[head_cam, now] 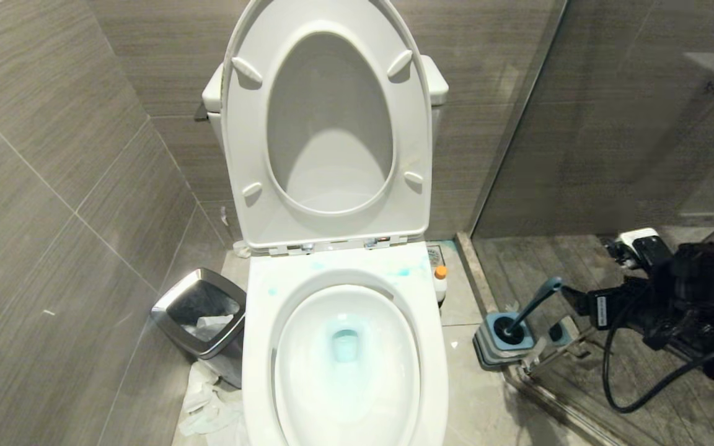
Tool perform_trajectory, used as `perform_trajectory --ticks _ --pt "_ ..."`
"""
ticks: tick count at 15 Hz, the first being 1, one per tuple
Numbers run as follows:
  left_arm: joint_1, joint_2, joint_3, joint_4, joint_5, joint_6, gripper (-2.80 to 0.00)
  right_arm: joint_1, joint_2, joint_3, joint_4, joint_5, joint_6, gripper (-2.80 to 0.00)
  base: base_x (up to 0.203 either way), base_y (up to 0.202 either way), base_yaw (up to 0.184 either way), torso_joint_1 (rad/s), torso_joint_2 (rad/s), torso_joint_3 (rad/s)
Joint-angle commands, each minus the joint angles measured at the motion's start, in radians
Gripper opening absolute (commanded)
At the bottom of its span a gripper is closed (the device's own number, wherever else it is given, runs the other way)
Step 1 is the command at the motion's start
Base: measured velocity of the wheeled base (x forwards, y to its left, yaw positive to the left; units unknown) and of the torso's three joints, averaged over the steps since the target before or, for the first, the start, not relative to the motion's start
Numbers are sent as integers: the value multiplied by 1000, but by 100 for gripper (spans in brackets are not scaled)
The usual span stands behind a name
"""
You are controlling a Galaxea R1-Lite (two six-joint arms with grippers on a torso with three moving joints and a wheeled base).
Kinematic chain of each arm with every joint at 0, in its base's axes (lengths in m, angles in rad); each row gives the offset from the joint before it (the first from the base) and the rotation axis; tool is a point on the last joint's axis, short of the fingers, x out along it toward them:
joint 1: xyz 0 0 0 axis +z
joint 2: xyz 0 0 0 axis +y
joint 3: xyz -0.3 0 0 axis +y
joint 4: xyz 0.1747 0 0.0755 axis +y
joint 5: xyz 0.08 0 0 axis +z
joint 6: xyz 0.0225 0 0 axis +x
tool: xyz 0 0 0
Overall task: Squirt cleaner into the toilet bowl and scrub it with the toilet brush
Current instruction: Flush the toilet
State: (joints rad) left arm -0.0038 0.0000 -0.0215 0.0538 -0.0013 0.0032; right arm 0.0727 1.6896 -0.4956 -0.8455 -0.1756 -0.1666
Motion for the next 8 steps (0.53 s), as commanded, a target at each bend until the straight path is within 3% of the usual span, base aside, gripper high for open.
perform_trajectory --ticks 1,7,8 --pt "-1 2 0 0 0 0 -280 7 -198 48 -4 47 -28 0 0 0 0 0 0 0" --pt "-1 2 0 0 0 0 -280 10 -495 259 -3 117 -67 0 0 0 0 0 0 0" --pt "-1 2 0 0 1 0 -280 10 -528 282 -3 118 -68 -280 0 0 0 0 0 0"
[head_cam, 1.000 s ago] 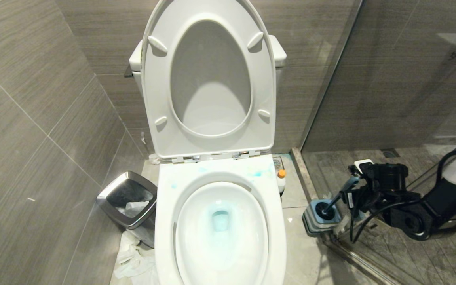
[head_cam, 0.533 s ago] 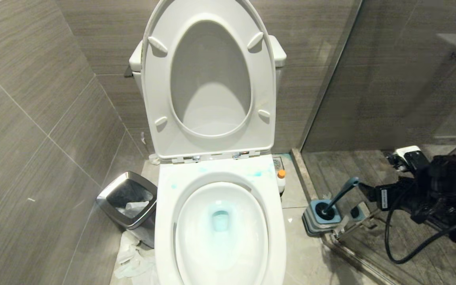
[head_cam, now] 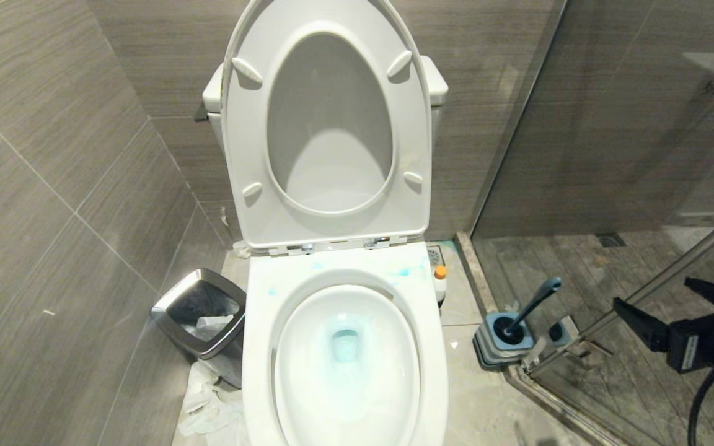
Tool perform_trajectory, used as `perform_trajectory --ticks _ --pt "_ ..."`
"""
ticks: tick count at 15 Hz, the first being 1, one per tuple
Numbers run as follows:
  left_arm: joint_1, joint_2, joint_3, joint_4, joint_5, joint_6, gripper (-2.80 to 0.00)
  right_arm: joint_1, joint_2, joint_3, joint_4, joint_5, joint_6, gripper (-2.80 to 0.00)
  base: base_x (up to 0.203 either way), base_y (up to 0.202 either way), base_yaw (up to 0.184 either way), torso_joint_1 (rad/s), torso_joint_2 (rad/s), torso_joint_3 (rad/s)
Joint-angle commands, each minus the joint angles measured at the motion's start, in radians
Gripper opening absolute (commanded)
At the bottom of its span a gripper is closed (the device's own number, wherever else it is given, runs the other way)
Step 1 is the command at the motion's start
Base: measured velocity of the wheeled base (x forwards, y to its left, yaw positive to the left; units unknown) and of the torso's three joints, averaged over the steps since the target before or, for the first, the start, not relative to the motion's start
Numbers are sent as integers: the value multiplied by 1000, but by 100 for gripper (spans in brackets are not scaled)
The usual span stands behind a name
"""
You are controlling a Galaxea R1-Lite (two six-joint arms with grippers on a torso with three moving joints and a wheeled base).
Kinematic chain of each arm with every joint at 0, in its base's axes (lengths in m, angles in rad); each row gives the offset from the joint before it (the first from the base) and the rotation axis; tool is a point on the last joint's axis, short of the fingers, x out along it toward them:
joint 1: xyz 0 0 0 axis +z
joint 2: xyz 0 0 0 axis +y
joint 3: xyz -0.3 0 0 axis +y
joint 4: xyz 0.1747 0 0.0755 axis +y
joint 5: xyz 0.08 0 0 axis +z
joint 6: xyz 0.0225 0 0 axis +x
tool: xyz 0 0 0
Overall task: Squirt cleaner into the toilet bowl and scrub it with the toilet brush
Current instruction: Flush the toilet
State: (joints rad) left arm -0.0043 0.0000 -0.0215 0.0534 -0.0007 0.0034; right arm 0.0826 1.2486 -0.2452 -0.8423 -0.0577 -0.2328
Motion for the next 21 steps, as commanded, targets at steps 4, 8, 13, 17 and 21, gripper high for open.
perform_trajectory --ticks 4,8,13,17,21 --pt "0 2 0 0 1 0 -280 0 -165 70 -4 1 -3 -280 0 0 0 0 0 0" --pt "0 2 0 0 -1 0 -280 -1 -211 68 -4 -8 -2 -280 0 0 0 0 0 0" --pt "0 2 0 0 0 0 -280 -3 -305 63 -4 -14 -2 -280 0 0 0 0 0 0" --pt "0 2 0 0 -1 0 -280 -1 -466 104 11 -8 31 -280 0 0 0 0 0 0" --pt "0 2 0 0 1 0 -280 -2 -695 184 149 -2 40 -280 0 0 0 0 0 0"
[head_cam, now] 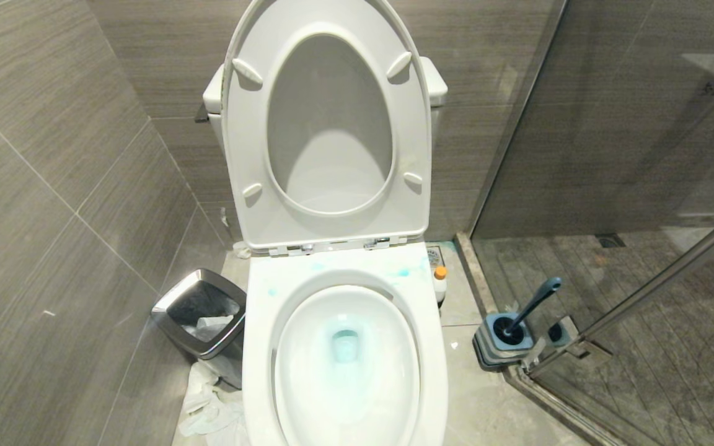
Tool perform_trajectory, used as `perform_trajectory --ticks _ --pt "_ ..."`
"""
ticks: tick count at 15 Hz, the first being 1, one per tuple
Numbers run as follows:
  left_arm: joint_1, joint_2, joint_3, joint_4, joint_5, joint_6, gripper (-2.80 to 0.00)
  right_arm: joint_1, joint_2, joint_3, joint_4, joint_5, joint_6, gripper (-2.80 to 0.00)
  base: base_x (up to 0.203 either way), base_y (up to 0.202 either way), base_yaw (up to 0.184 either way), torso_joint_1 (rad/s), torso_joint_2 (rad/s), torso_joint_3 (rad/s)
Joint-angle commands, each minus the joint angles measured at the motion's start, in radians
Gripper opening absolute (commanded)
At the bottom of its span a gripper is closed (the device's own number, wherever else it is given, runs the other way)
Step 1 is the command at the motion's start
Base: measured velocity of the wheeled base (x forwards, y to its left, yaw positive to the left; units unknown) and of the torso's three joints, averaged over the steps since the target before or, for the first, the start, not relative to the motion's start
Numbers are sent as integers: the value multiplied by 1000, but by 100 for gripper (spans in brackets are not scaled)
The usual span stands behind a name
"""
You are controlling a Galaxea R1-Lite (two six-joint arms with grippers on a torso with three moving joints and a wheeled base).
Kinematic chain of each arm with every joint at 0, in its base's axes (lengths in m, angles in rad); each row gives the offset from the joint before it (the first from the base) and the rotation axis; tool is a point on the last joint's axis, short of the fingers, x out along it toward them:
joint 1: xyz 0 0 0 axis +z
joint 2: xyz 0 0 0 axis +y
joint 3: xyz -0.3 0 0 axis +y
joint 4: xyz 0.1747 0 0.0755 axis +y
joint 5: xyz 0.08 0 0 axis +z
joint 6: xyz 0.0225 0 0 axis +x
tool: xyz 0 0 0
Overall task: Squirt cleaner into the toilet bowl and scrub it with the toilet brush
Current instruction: Flush the toilet
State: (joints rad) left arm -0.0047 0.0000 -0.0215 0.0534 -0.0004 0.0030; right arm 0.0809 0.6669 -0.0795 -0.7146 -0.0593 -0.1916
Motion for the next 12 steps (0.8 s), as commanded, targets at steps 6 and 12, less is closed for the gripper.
perform_trajectory --ticks 6,12 --pt "0 2 0 0 0 0 -280 -40 -447 78 392 23 31 -280 0 0 0 0 0 0" --pt "0 2 0 0 0 0 -280 -75 -665 80 710 94 57 -280 0 0 0 0 0 0"
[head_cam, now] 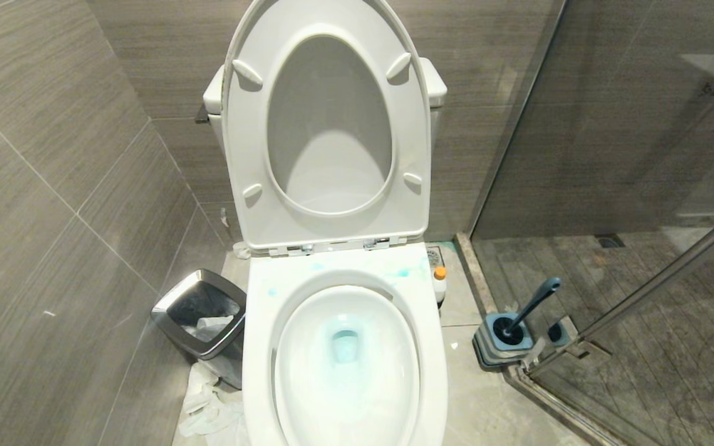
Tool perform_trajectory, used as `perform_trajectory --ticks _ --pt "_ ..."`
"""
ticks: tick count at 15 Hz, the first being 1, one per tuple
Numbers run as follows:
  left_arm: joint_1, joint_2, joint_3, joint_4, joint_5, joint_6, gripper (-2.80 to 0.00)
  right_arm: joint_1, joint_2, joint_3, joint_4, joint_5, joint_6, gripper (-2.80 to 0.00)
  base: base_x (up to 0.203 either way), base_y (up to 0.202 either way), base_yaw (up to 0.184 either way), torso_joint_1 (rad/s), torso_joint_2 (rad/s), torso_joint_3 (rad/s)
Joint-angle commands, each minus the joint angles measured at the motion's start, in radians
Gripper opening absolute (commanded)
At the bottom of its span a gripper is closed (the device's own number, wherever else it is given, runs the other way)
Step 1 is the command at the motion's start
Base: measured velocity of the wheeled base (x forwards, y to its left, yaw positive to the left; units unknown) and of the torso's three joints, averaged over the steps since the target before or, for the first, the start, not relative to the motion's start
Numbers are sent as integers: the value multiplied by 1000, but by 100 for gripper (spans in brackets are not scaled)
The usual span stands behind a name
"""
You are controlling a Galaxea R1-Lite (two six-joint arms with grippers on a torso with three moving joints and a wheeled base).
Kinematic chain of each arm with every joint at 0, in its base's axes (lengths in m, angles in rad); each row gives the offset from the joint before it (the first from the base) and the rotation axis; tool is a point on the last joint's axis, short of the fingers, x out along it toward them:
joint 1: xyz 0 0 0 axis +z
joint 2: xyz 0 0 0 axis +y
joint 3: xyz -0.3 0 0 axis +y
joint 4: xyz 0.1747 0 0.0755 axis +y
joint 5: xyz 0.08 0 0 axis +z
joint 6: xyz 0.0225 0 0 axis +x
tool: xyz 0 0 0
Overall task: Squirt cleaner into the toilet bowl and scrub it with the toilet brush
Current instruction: Flush the toilet
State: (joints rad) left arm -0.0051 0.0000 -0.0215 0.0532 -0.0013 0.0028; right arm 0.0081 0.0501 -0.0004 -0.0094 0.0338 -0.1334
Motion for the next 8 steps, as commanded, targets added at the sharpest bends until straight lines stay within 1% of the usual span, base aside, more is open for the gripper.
perform_trajectory --ticks 1,4,8 --pt "1 2 0 0 0 0 -280 -2 -49 0 4 -1 8 -280 0 0 0 0 0 0" --pt "1 2 0 0 1 0 -280 -2 -49 -1 6 -5 41 -280 0 0 0 0 0 0" --pt "1 2 0 0 0 0 -280 -2 -49 0 6 -5 45 -280 0 0 0 0 0 0"
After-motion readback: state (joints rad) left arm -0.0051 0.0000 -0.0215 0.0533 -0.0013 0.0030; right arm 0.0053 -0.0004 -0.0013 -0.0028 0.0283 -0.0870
